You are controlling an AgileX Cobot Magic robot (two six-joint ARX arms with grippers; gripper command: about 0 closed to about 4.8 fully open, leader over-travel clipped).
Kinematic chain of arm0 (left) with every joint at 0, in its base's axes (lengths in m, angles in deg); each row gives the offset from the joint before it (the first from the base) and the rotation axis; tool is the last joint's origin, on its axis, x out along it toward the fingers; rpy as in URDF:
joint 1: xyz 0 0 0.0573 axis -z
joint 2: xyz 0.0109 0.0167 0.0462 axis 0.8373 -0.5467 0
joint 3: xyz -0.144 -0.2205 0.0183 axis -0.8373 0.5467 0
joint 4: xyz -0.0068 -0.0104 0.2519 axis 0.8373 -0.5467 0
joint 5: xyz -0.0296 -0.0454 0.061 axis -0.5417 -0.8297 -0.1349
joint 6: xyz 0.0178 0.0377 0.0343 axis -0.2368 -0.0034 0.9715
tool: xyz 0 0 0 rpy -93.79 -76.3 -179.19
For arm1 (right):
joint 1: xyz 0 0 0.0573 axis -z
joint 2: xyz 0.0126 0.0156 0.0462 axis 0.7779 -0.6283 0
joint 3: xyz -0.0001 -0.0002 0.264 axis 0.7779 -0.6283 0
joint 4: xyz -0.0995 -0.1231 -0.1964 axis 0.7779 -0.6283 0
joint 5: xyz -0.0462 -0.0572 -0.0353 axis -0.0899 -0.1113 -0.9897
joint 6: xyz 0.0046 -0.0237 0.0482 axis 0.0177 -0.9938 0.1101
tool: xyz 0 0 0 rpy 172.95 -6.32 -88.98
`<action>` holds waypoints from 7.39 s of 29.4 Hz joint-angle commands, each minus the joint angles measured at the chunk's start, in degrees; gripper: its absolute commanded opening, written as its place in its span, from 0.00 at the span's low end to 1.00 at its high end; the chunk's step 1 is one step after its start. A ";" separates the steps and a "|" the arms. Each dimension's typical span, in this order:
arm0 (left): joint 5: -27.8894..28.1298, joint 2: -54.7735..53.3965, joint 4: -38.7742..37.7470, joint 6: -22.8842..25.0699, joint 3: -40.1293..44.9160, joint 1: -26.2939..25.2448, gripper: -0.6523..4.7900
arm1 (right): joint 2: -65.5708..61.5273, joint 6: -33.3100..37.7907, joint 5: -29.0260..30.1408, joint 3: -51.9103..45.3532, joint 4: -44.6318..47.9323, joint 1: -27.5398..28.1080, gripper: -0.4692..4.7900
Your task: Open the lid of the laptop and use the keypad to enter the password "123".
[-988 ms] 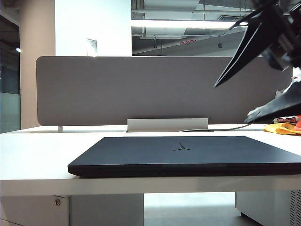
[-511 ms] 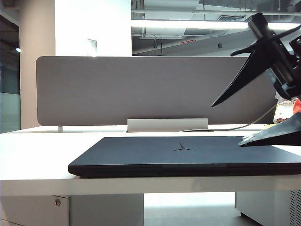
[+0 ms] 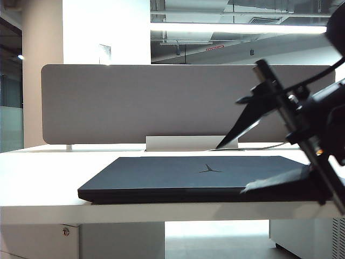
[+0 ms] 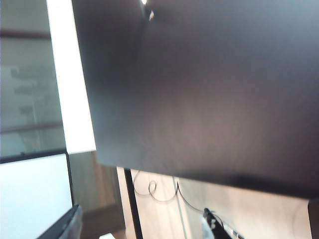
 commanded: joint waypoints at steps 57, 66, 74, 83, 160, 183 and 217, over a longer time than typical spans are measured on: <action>-0.37 0.04 -4.92 -0.22 -0.17 -0.07 0.11 | -6.56 7.87 -11.06 -7.34 23.23 -5.95 0.27; -0.39 0.04 -4.94 -0.20 -0.17 -0.07 0.11 | -6.67 7.89 -13.88 -7.23 20.68 -5.81 0.37; -0.37 0.04 -4.92 -0.22 -0.17 -0.07 0.11 | -11.13 8.09 -12.41 -2.93 20.61 -5.79 0.37; -0.37 0.04 -4.94 -0.24 -0.17 -0.07 0.11 | -11.89 7.17 -14.69 -1.53 24.24 -5.79 0.37; 0.20 -0.74 -6.54 -1.49 -0.15 -0.07 0.11 | 1.62 -57.20 -23.93 34.82 -41.03 4.55 0.07; -3.32 -0.74 -5.70 -1.51 -0.28 -0.07 0.11 | -4.04 -59.93 -25.64 42.42 -40.54 6.58 0.07; -3.80 -0.74 -6.84 -1.73 -0.59 -0.07 0.11 | -19.17 -63.06 -25.99 69.92 -47.39 10.01 0.07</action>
